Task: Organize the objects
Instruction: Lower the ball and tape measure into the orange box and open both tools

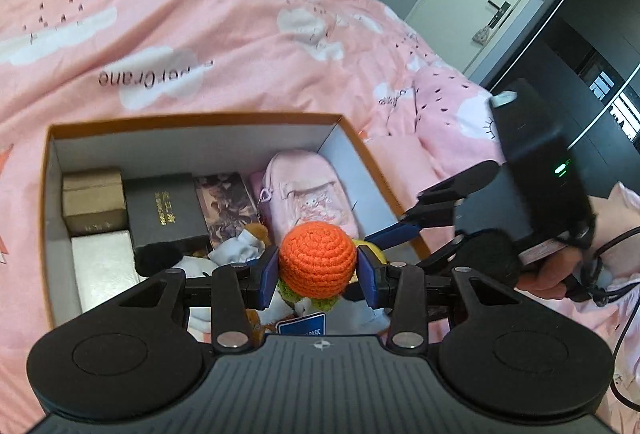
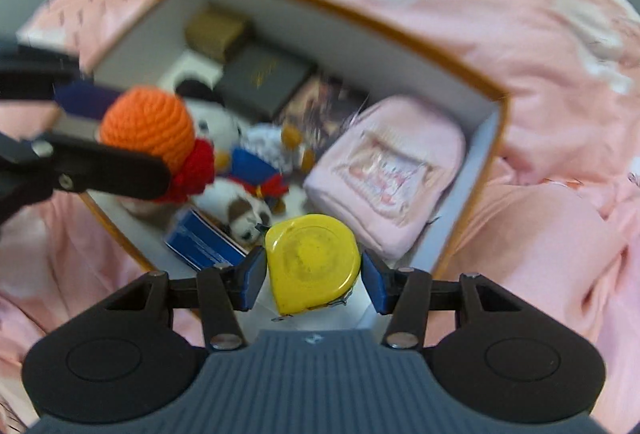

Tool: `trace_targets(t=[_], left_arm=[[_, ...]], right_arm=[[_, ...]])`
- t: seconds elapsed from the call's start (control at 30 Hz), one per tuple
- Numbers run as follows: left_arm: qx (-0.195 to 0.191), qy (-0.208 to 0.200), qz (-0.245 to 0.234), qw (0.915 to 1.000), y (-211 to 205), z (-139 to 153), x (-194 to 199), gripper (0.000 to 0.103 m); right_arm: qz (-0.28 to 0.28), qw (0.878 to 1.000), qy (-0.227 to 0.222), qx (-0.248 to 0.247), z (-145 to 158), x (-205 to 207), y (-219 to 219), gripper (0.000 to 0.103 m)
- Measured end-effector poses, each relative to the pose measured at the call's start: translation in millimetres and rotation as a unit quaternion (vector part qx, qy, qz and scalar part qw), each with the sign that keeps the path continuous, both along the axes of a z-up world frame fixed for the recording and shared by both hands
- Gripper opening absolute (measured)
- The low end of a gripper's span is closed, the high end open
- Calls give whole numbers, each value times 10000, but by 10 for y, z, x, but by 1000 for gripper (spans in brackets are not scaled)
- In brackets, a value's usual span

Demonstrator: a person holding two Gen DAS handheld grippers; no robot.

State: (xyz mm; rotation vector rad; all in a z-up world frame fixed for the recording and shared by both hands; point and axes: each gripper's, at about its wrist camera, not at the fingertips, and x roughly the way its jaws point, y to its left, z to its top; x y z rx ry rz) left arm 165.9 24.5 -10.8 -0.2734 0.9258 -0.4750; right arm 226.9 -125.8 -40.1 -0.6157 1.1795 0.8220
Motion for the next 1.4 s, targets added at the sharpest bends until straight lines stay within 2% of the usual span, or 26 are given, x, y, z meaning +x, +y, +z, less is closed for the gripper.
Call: trace_targets(t=[0.13, 0.37, 0.57, 0.73, 0.87, 0.93, 1.0, 1.1, 1.2, 1.4], left_arm=[[-40, 91, -32, 9999, 15, -92, 93, 46], [-48, 100, -100, 9999, 38, -143, 188, 46], [-84, 162, -242, 9995, -13, -168, 237, 46], [-97, 258, -307, 9991, -79, -188, 278, 46], [-21, 333, -358, 9988, -176, -200, 313, 46], [159, 360, -435, 9983, -272, -224, 326, 46], [320, 394, -564, 9971, -378, -259, 337, 46], [449, 480, -735, 9951, -523, -338, 373, 46], [599, 671, -766, 9930, -618, -453, 454, 46], [1338, 853, -940, 9828, -797, -616, 527, 46]], right_arm=[[259, 9975, 82, -647, -239, 66, 196, 54], [692, 9857, 91, -1533, -362, 47, 422, 54], [840, 9781, 154, -1897, -409, 37, 456, 54], [833, 9800, 118, -1801, -309, 8, 413, 55], [787, 9864, -193, -1433, -25, -60, 277, 55], [737, 9891, -515, -1170, 164, -127, 169, 58], [696, 9893, -876, -940, 318, -197, 48, 66], [595, 9879, -1240, -711, 461, -204, -103, 66], [429, 9889, -1326, -519, 494, -186, -191, 66], [256, 9907, -1316, -244, 448, -166, -251, 66]])
